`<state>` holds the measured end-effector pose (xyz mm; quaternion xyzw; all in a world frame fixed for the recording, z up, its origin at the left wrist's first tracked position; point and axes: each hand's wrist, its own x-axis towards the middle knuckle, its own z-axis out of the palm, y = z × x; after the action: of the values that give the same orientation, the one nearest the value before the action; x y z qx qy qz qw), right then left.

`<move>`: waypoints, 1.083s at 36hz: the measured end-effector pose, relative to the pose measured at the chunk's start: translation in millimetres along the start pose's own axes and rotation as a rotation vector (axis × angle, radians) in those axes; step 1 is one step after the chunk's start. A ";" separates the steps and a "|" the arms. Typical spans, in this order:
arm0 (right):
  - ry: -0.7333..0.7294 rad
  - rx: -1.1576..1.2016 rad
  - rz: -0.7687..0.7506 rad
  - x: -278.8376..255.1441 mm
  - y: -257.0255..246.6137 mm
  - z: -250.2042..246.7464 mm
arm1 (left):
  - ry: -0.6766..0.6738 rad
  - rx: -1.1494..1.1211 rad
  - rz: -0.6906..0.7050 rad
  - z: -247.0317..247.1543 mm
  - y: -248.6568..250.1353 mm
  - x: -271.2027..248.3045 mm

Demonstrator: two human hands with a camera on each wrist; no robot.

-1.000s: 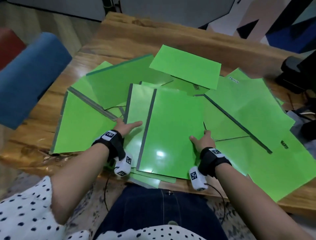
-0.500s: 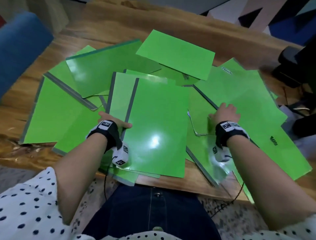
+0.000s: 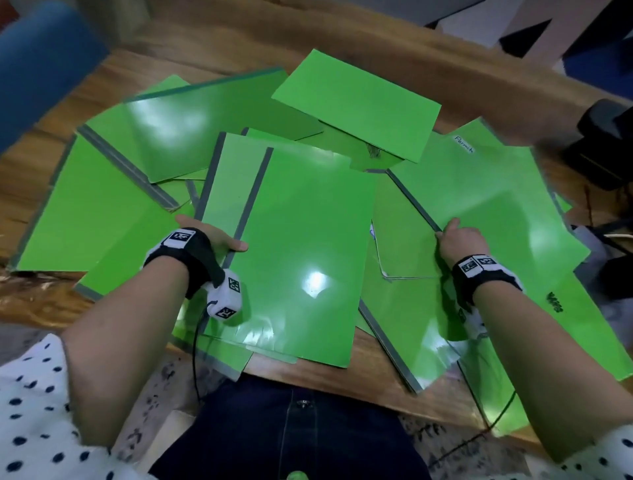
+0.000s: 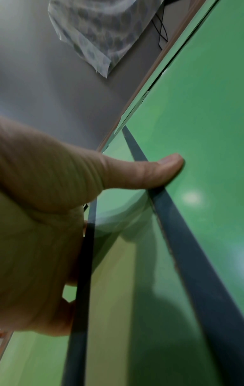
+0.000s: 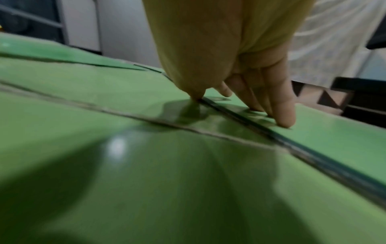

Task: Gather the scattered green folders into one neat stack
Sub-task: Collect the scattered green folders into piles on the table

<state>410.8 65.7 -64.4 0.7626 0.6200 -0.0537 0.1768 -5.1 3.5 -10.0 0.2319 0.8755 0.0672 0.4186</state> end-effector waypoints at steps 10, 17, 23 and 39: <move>-0.104 -0.273 -0.150 -8.5 -22.9 -30.4 | 0.006 -0.004 0.015 -1.3 -2.5 0.7; -0.037 0.145 0.014 24.9 5.1 -40.5 | 0.029 -0.046 0.034 2.4 -6.0 2.1; -0.259 0.323 0.122 0.9 -13.9 -12.1 | 0.051 -0.101 0.041 5.4 -6.9 1.2; -0.034 0.349 0.178 -34.1 -40.8 -39.5 | 0.065 -0.051 0.024 8.0 -6.1 -0.2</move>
<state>358.3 54.3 -25.6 0.8326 0.5281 -0.1574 0.0561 -1.1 -2.6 -16.9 0.2294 0.8837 0.1023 0.3949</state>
